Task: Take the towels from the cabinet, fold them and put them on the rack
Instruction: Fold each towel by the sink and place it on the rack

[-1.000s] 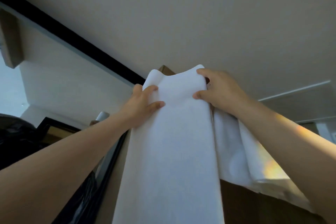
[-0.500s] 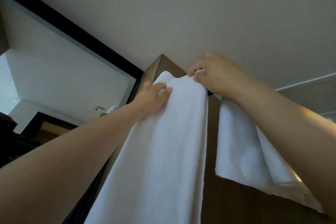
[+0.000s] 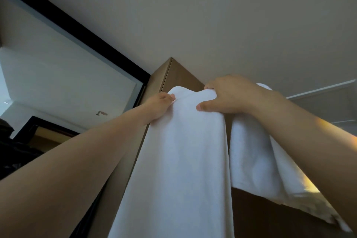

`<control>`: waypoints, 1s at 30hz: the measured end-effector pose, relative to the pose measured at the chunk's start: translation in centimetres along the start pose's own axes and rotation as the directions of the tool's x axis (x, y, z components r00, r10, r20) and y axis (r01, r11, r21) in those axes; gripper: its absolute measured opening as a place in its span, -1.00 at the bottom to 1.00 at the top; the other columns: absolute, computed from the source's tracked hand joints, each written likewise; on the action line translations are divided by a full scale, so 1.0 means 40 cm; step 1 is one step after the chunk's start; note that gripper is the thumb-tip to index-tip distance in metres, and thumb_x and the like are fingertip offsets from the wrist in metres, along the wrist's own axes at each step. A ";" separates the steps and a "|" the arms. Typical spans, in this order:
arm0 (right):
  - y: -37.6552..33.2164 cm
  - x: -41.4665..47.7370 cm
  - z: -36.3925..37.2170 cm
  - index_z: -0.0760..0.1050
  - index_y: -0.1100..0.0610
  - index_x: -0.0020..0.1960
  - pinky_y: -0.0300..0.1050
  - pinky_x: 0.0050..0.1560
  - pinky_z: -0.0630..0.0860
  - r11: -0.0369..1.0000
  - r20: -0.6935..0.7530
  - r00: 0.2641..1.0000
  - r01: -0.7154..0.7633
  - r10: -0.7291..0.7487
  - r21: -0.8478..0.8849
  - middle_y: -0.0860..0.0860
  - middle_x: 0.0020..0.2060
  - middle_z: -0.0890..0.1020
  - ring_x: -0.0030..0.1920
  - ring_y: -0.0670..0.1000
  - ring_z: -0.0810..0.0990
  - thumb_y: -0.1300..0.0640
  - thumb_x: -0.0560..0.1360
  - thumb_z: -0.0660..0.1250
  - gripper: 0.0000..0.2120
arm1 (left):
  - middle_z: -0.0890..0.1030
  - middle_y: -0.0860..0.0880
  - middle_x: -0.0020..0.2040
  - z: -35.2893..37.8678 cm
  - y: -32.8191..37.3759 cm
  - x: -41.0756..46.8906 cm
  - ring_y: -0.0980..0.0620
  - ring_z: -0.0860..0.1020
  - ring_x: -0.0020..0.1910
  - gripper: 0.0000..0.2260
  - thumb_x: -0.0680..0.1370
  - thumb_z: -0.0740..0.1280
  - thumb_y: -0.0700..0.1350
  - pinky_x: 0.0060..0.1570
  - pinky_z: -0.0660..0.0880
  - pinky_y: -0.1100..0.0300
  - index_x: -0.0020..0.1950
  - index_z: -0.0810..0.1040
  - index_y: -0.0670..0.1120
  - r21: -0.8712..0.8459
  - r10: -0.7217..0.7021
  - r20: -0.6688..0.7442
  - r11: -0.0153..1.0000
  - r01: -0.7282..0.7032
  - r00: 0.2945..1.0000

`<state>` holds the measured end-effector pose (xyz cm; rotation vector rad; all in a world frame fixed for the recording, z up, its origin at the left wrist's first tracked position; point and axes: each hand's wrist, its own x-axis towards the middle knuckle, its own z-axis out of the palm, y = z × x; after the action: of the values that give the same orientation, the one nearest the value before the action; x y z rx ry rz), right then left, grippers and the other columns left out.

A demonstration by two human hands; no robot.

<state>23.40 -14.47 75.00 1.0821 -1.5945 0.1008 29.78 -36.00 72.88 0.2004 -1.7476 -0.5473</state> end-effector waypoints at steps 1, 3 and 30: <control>0.000 -0.002 -0.001 0.53 0.02 0.12 0.01 0.08 0.50 1.000 0.001 1.000 0.005 -0.005 0.003 -0.03 -0.02 0.61 0.01 0.09 0.54 -0.31 0.43 0.31 -0.55 | 0.57 -0.08 0.21 0.003 0.002 0.006 -0.09 0.56 0.15 -0.67 0.66 0.13 0.07 0.22 0.47 0.07 0.27 0.54 -0.05 -0.018 -0.011 -0.009 1.000 0.011 1.000; -0.001 -0.005 -0.004 0.54 0.02 0.10 0.01 0.07 0.50 1.000 0.004 1.000 0.009 -0.009 0.009 -0.03 -0.02 0.61 0.01 0.08 0.55 -0.29 0.43 0.32 -0.56 | 0.60 -0.09 0.18 0.011 0.001 0.016 -0.09 0.58 0.11 -0.72 0.66 0.14 -0.03 0.11 0.50 0.14 0.23 0.57 -0.07 -0.059 -0.039 -0.031 0.998 0.037 0.999; 0.002 0.001 -0.022 0.44 0.08 0.30 -0.08 0.15 0.38 0.994 0.107 0.994 -0.001 -0.010 0.105 0.10 0.25 0.54 0.22 0.13 0.48 -0.09 0.58 0.27 -0.63 | 0.72 -0.05 -0.17 0.046 -0.133 -0.183 -0.06 0.68 -0.22 -0.50 0.46 0.37 0.27 -0.31 0.55 0.16 0.12 0.59 -0.13 -0.617 -0.393 0.179 0.669 0.414 0.902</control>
<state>24.00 -13.95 75.40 1.1897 -1.6987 0.1267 29.04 -37.14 63.75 0.0854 -1.4376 -1.4614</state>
